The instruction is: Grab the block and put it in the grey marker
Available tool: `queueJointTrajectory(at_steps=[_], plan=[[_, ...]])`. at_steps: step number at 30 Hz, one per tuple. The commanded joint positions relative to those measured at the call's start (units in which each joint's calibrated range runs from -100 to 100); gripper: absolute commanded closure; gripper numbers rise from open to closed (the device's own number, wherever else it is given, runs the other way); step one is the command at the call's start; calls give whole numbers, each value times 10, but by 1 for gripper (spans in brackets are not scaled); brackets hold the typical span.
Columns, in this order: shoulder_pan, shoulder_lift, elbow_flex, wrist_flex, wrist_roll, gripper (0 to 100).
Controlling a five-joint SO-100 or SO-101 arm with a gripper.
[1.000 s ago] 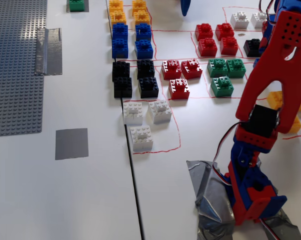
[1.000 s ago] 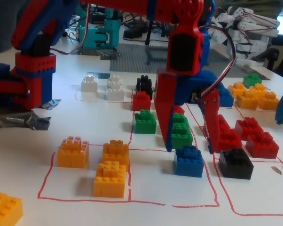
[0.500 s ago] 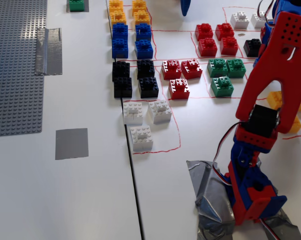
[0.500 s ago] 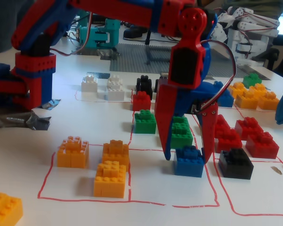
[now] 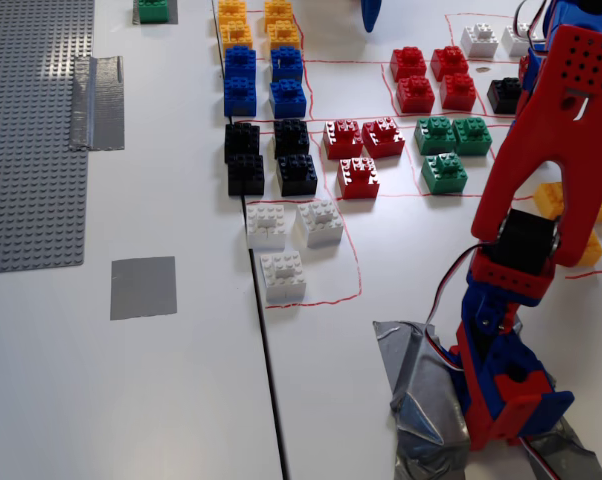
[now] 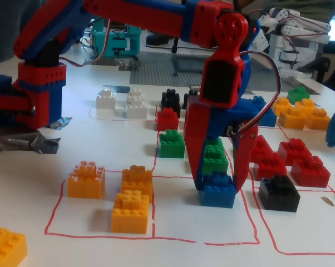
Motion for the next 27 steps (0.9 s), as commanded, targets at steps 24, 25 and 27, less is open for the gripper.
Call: queueJointTrajectory(at_steps=[24,25,27], plan=[[-85,-356,79,142,80,100],[-96,-370,93,142,84,100],[-121,-394,116,142,89,100]])
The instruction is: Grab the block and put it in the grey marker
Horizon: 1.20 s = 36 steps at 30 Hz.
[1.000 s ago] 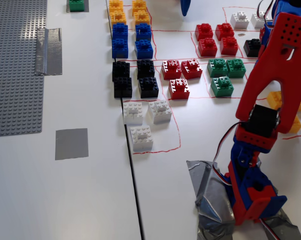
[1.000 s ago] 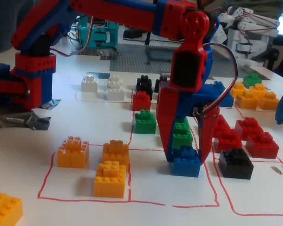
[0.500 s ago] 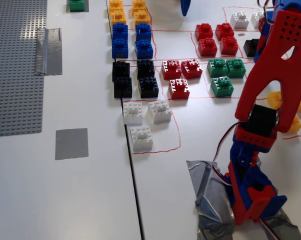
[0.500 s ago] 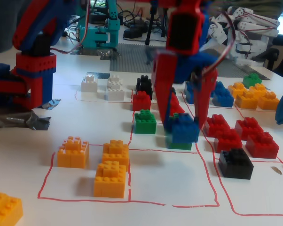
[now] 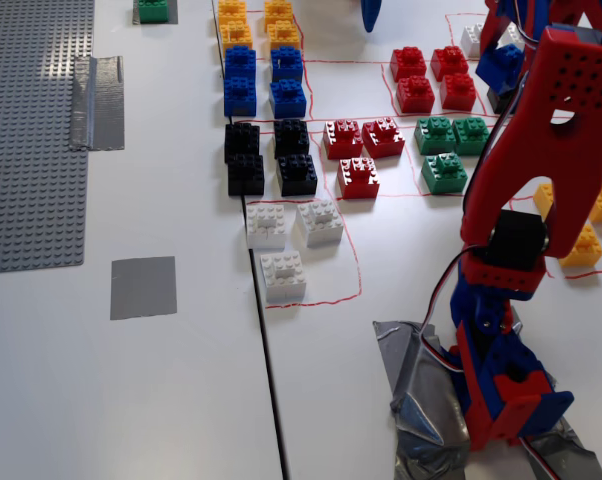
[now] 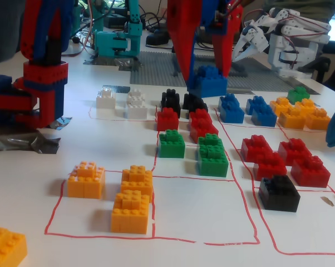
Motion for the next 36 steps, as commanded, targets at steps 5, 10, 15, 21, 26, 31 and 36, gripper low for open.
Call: queueJointTrajectory(at_steps=[5,10,15,21,26,31,36], plan=[[-101,-118,42,10,24,100],[-185,-143,62,12,30,100],[-268,-148,64,12,27,100],[-364,-147,79,12,0,100],[-443,-139,88,9,-35,100],[-503,-133,119,-7,-76,100],[-544,-133,166,-36,-100,100]])
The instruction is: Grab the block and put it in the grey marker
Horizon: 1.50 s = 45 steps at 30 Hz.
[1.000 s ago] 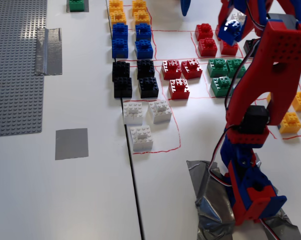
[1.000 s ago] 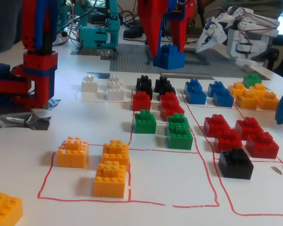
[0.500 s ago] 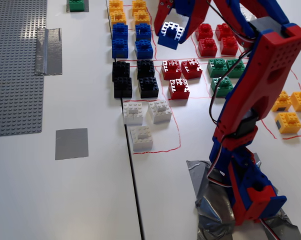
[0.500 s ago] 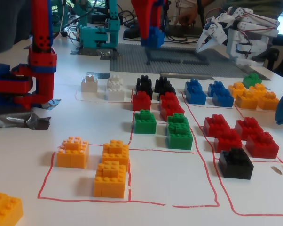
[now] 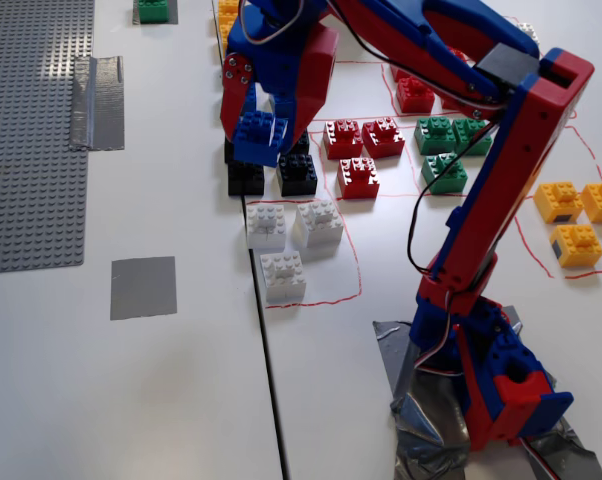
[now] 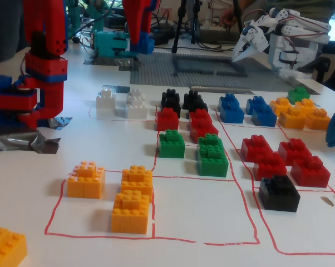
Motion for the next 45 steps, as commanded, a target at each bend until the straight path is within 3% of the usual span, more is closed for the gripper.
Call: queueJointTrajectory(at_steps=[1,12,29,45], plan=[[-21,-37,5,-21,-12,100],[-100,-18,78,-99,-42,100],[-137,84,69,-155,-127,100],[-177,200,-64,-153,-263,100]])
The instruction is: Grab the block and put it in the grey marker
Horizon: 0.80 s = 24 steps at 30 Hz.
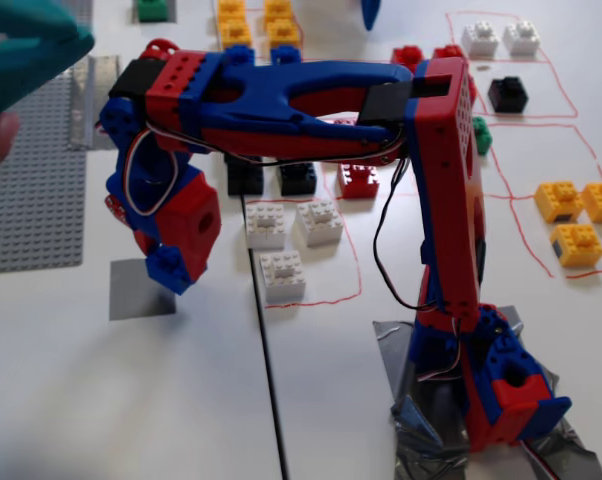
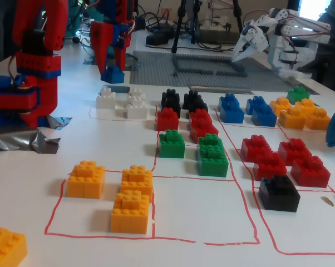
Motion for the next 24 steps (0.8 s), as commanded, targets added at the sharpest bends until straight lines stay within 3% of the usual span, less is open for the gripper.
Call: queueJointTrajectory(at_steps=[1,13,22,24], plan=[[-12,-13,-70,-2,-21,100],[-17,30,-104,-9,-66,100],[-27,50,-118,-27,-58,100],[-29,54,-124,-20,-60,90]])
